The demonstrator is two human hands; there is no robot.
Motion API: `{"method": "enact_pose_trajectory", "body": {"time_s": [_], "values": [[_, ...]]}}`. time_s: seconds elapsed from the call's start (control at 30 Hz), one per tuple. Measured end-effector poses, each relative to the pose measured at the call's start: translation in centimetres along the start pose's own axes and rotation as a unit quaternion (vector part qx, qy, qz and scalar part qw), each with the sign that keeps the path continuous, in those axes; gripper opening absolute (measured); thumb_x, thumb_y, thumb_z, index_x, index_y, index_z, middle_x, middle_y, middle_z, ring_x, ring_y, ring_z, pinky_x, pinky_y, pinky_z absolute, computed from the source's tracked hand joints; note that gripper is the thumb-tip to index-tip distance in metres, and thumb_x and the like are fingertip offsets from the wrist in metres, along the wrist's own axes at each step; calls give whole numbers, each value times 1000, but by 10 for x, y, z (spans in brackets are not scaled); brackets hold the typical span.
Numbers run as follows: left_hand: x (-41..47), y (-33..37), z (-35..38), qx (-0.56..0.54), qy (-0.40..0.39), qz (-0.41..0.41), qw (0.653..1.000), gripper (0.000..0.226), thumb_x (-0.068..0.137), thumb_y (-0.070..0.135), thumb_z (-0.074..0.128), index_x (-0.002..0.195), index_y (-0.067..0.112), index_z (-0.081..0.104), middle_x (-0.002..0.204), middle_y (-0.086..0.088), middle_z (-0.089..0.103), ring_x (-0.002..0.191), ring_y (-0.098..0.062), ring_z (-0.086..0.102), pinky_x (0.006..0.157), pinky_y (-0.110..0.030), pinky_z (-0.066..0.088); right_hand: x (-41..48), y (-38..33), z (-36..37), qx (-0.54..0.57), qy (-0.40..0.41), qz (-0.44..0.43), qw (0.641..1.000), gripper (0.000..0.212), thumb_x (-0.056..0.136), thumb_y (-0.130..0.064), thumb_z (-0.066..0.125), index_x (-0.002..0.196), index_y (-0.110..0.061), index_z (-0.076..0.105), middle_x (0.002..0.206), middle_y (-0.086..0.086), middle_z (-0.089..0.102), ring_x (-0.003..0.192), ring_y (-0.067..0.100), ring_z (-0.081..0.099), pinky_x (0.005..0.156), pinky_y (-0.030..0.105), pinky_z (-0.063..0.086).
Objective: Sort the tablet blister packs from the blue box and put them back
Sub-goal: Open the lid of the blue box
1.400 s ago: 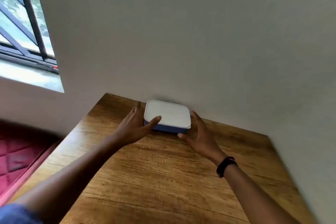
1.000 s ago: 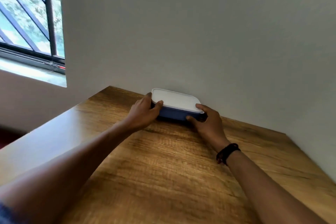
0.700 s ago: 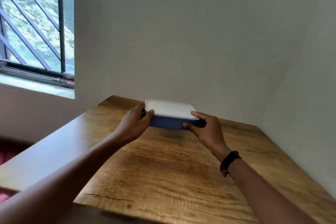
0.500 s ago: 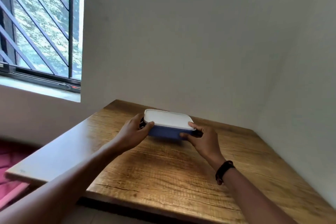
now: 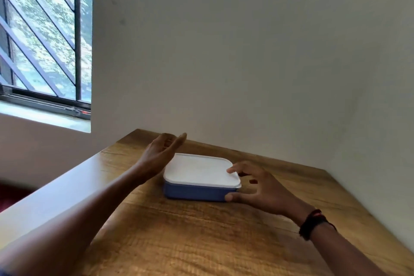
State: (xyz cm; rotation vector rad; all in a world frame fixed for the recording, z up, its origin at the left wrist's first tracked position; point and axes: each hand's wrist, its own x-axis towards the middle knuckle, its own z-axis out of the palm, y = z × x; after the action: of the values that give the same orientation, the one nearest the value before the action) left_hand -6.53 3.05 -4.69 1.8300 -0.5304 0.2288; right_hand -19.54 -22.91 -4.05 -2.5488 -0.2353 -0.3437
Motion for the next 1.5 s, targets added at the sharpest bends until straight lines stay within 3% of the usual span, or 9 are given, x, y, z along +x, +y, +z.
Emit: {"method": "enact_pose_trajectory", "body": {"time_s": [0.17,0.3,0.4,0.63,0.97,1.17,1.3,1.43,1.5], "values": [[-2,-16,-1,23,-86,-16,996,74,68,90,38,102,28,57,101,5,60,94,-11,57,78,-26,44,0,21,1,49,41,-44,997,44,67,-58,78,108,-46,67,122,-35,56,117,-11,50,92,11,46],[-6,-9,-16,-34,-167,-9,985,79,43,91,59,97,33,51,94,11,62,86,5,61,74,-14,49,-5,26,1,50,57,-75,994,39,71,-56,75,108,-45,68,124,-34,58,119,-10,51,96,5,40],[-9,-15,-18,5,-249,-16,968,100,34,82,75,116,31,46,117,1,61,109,-10,60,94,-32,51,-6,29,-2,41,58,-90,993,35,76,-45,75,110,-43,69,125,-34,57,119,-10,52,96,4,37],[-9,-23,-23,30,-252,-46,966,142,25,65,90,138,47,7,120,13,56,109,-7,57,84,-18,48,-10,26,1,-12,57,-148,987,31,87,-37,62,118,-33,66,128,-24,59,122,-5,53,101,13,42],[-9,-25,-22,6,-239,-18,971,121,37,51,94,131,47,19,117,15,54,100,10,60,74,-6,49,-3,14,3,-95,157,-218,958,25,101,-31,46,120,-22,59,119,-13,64,106,-6,60,82,11,48],[-5,-26,-22,8,-253,-18,967,114,46,41,94,132,42,19,120,10,56,106,-2,60,81,-12,52,-4,15,6,-159,155,-226,948,31,95,-19,57,126,-23,52,120,-5,64,108,-5,56,88,4,42],[-5,-27,-22,39,-261,-3,965,114,47,43,94,135,36,21,125,9,56,115,-4,57,89,-13,50,1,12,6,-223,169,-239,930,34,91,-12,59,125,-13,55,121,5,65,105,12,64,86,19,52],[-5,-28,-23,32,-264,-9,964,106,50,39,95,128,45,23,121,13,56,109,12,55,81,-4,47,14,7,4,-147,213,-225,939,17,91,-13,61,107,-12,66,104,-2,66,95,5,61,82,11,47],[-3,-30,-23,25,-270,-10,962,111,50,37,95,133,45,22,129,11,53,115,4,55,91,-10,47,28,6,-1,-101,261,-198,940,12,90,-12,64,102,-13,67,96,-4,65,85,4,62,75,11,47]]}}
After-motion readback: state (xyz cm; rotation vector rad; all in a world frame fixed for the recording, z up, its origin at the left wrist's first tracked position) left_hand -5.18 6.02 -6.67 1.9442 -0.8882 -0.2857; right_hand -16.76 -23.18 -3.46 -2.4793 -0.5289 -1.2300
